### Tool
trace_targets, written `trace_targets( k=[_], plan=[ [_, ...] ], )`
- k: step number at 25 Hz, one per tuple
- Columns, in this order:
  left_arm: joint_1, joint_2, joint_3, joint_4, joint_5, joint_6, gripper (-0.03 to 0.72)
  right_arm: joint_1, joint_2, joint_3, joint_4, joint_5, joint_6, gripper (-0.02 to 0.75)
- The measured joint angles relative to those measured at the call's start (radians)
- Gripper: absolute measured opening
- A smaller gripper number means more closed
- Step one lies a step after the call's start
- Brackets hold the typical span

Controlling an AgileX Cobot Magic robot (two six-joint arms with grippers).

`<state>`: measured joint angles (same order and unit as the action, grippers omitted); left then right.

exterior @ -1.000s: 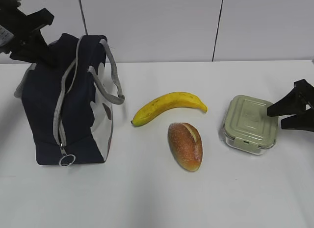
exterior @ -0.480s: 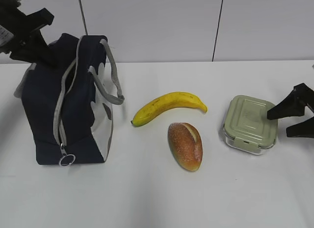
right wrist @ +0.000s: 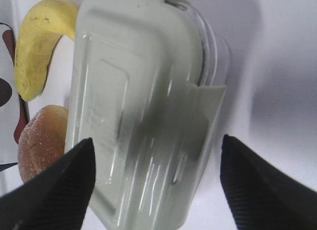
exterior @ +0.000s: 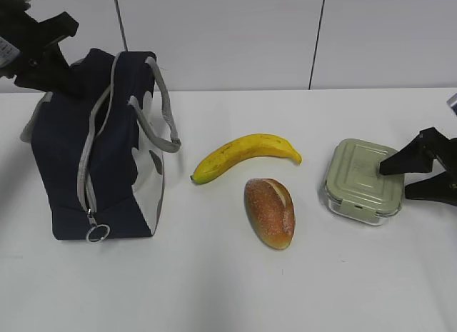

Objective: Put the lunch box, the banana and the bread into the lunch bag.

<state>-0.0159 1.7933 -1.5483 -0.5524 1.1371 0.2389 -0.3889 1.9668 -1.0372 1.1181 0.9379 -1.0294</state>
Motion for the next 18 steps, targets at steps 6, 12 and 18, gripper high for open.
trace_targets(
  k=[6,12,18],
  plan=[
    [0.0,0.0,0.0,0.0,0.007,0.0,-0.003,0.0,0.053,-0.004,0.046,0.002,-0.052,0.548],
    [0.0,0.0,0.0,0.0,0.016,0.001,-0.003,0.0,0.062,-0.006,0.102,0.025,-0.103,0.398],
    [0.0,0.0,0.0,0.0,0.016,0.001,-0.003,0.0,0.064,-0.006,0.106,0.047,-0.124,0.372]
  ],
)
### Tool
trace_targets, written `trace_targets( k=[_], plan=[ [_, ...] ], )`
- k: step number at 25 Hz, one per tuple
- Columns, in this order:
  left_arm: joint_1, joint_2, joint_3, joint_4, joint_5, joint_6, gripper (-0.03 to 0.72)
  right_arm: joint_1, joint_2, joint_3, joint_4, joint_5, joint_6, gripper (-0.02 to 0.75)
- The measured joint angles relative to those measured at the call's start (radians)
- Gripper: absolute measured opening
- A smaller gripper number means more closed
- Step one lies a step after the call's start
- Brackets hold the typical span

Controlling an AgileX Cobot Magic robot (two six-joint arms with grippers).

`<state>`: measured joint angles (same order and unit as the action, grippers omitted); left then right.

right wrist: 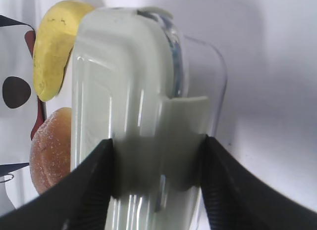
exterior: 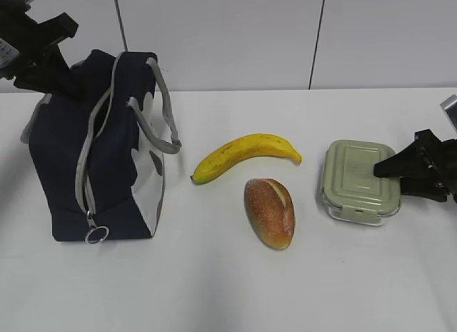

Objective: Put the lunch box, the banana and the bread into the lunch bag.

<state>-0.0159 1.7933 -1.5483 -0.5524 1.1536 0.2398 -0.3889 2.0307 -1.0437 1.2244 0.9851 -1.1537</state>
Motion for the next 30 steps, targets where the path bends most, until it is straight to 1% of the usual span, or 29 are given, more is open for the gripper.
trace_targets(
  k=[6,10,13,16,19,24,30],
  plan=[
    [0.0,0.0,0.0,-0.001,0.001,0.0,-0.003,0.0,0.002,0.0,0.009,0.031,-0.013,0.367],
    [0.0,0.0,0.0,-0.032,0.001,0.0,-0.003,0.006,0.002,-0.006,0.009,0.084,-0.013,0.366],
    [0.0,0.0,0.0,-0.058,0.001,0.0,-0.003,0.017,0.002,-0.032,0.012,0.124,0.011,0.365],
    [0.0,0.0,0.0,-0.078,0.001,0.0,-0.003,0.039,0.002,-0.078,0.012,0.132,0.065,0.365],
    [0.0,0.0,0.0,-0.091,0.001,0.0,-0.003,0.078,0.002,-0.141,0.008,0.132,0.14,0.365],
    [0.0,0.0,0.0,-0.145,0.001,0.0,-0.003,0.193,-0.011,-0.283,-0.056,0.142,0.288,0.368],
    [0.0,0.0,0.0,-0.201,0.001,0.0,-0.003,0.315,-0.027,-0.542,-0.095,0.181,0.531,0.37]
  ],
)
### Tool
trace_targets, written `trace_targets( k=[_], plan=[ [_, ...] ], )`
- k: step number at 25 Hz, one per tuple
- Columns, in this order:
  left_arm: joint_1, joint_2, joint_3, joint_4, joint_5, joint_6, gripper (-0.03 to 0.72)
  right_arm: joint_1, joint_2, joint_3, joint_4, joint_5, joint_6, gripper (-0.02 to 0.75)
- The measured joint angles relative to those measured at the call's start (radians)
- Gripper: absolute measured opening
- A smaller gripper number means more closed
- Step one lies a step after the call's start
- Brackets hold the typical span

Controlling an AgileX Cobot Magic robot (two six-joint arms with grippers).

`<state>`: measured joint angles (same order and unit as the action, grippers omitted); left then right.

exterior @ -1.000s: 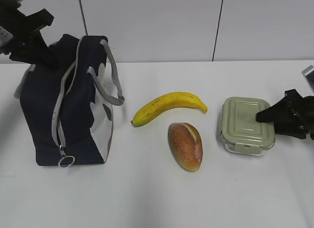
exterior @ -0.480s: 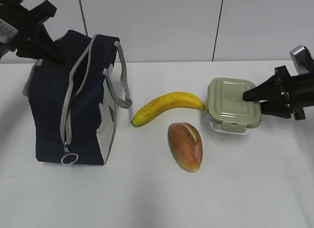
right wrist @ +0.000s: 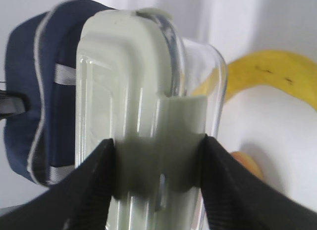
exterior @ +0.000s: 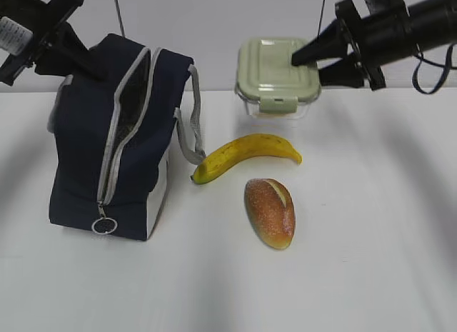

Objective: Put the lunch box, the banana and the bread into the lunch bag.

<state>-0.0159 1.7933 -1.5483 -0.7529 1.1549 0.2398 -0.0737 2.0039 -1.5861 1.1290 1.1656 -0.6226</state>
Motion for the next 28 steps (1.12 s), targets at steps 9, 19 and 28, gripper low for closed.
trace_targets(
  k=[9,19,28],
  plan=[
    [0.0,0.0,0.0,-0.035,0.0,0.0,-0.003,0.167,-0.006,-0.322,-0.048,0.041,0.267,0.37],
    [0.0,0.0,0.0,-0.048,0.001,0.0,-0.003,0.316,0.042,-0.34,-0.144,0.067,0.311,0.37],
    [0.0,0.004,0.0,-0.05,0.001,0.0,-0.003,0.347,0.111,-0.341,-0.349,-0.003,0.386,0.37]
  ],
)
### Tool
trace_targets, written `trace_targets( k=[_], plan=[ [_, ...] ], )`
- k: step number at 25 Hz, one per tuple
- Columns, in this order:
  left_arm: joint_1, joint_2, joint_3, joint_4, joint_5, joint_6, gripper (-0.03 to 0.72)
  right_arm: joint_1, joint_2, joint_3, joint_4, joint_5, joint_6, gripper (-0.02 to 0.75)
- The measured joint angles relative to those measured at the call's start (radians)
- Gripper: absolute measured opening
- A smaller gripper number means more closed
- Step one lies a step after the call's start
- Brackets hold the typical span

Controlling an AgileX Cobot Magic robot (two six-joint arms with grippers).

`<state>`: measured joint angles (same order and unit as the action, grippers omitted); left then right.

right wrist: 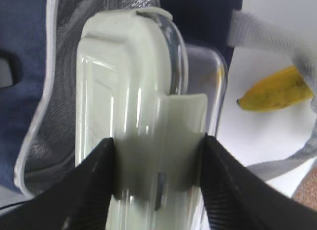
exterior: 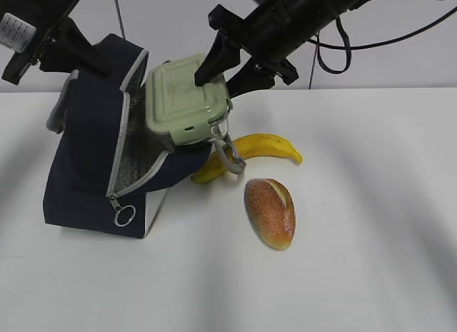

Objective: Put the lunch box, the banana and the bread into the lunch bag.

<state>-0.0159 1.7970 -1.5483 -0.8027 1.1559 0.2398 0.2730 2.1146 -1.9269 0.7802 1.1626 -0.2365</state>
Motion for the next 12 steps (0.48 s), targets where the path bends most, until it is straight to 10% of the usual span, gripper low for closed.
trace_targets(
  k=[12],
  plan=[
    [0.0,0.017,0.0,-0.001,-0.002,0.0,-0.003,0.162,0.0,-0.002,-0.123,-0.181,0.113,0.37]
  ],
)
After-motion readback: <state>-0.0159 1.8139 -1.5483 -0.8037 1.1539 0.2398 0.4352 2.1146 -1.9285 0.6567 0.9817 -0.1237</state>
